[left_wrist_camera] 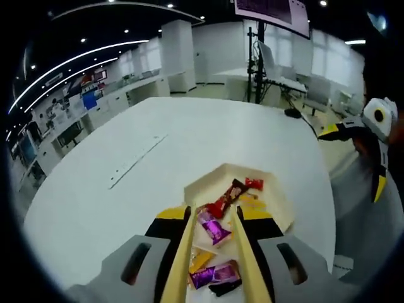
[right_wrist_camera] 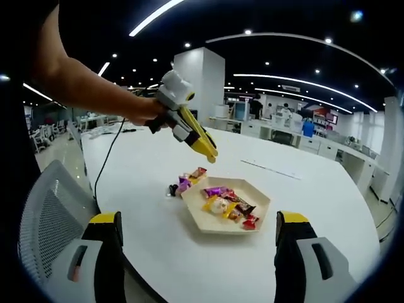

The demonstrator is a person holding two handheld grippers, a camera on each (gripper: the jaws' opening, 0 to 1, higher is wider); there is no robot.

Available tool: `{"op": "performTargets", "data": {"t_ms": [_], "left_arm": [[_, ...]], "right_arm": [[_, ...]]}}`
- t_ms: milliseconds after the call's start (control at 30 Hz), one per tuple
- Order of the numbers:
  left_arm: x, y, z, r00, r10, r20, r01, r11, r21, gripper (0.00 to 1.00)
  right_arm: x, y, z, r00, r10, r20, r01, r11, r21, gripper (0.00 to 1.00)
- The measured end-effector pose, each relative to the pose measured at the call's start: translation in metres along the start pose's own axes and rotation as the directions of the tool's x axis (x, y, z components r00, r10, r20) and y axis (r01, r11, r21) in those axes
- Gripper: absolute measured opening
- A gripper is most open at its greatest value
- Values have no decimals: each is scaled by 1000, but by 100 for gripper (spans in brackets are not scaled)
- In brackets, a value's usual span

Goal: Place the target food into the container with the food tongs after gripping and lifting it, then release it inside without dropping or visibly crushing the food.

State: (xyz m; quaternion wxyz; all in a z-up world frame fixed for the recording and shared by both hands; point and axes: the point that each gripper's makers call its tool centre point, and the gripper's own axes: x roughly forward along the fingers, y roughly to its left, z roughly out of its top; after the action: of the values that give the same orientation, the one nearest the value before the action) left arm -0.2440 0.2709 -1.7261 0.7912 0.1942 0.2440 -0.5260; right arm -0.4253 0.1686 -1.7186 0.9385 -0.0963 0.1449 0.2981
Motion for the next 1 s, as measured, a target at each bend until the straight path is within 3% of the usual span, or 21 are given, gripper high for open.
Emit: {"op": "performTargets", "data": {"t_ms": [167,233,467,667,733,767,1000], "left_arm": [[-13,-7,-30,1000,-25,-8,25,999,47,25],[-17,-5,-49,999,-14,-51,16,999,38,25],[-31,-4,-82,997,-23,-72,24,1000,7,25],[-33,-8,-111,990,-41,-132,51,996,70,25],[-33,-12,-114,990,-57,-131,67,995,70,25],[-29,-11,-122,987,-63,-148,76,994,84,25],[-22,-11,-124,982,-87,-165,106,988,109,25]], "right_arm": [[0,2,-1,1000,7,-5,-7,1000,-4,99],[1,2,-1,1000,10,-7,-10,1000,-5,99],[1,4,-2,1000,15,-16,-15,1000,-4,99],[2,5,-4,1000,21,-21,-21,1000,-4,99],[2,4,-5,1000,19,-23,-19,1000,-2,99],[2,4,-5,1000,19,-23,-19,1000,-2,99],[2,4,-4,1000,17,-22,-17,1000,1,99]]}}
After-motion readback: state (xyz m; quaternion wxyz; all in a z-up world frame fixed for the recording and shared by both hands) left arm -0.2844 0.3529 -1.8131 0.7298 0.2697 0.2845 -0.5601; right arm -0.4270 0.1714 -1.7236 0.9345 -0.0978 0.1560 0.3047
